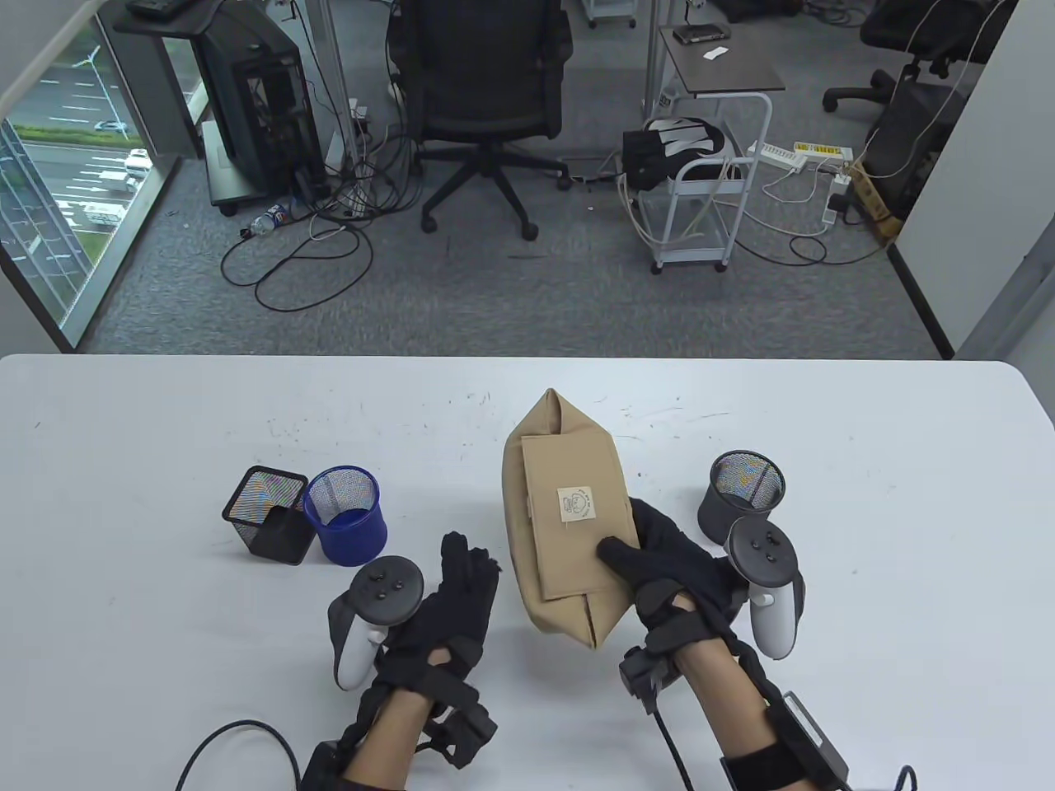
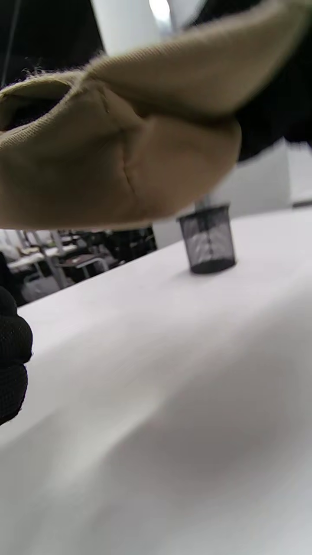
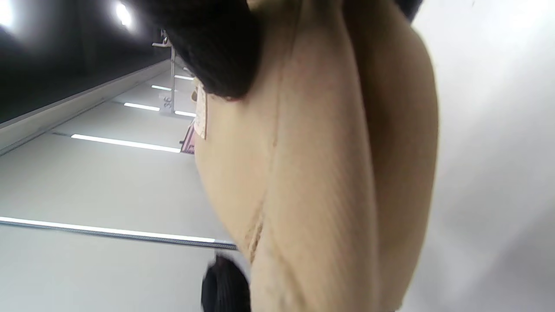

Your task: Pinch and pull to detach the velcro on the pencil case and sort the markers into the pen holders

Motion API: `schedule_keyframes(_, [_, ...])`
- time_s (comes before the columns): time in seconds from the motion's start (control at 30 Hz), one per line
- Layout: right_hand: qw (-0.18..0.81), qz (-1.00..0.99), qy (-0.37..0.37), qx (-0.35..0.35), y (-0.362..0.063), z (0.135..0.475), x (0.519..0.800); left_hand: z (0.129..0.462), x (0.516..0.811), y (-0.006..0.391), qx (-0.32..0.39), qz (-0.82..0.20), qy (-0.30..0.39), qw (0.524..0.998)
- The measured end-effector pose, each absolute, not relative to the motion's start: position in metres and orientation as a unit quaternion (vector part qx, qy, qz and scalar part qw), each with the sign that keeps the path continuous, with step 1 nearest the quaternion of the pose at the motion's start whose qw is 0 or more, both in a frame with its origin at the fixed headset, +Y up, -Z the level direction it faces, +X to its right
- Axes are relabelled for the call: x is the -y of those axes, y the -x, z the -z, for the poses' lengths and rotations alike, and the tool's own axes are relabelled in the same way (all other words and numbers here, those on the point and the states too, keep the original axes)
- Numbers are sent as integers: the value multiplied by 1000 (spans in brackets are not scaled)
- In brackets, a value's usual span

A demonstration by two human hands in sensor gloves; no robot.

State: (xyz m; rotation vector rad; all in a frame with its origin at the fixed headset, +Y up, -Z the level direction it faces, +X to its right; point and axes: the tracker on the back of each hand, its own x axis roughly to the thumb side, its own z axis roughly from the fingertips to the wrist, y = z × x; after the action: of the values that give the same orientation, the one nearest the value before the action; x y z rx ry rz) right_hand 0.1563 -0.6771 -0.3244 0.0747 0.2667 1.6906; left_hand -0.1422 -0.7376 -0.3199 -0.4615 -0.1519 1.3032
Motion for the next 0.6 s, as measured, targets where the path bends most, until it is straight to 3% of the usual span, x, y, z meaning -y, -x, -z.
schedule_keyframes(0.13, [660,-738,-45,-133,-144,311,677,328,749,132,109,-752,276,588])
schedule_keyframes(0.2, [636,-759,-34,-138,-144,310,676,328,752,132,94,-784,267,552])
schedule_keyframes(0.3, [538,-824,-36,-175,-142,313,670,329,752,136,86,-753,254,601])
schedule_keyframes(0.4, [413,-893,-39,-175,-133,310,661,328,749,137,65,-751,252,607])
schedule_keyframes(0.6, [203,-971,-68,-104,-90,293,637,324,750,131,50,-723,249,642])
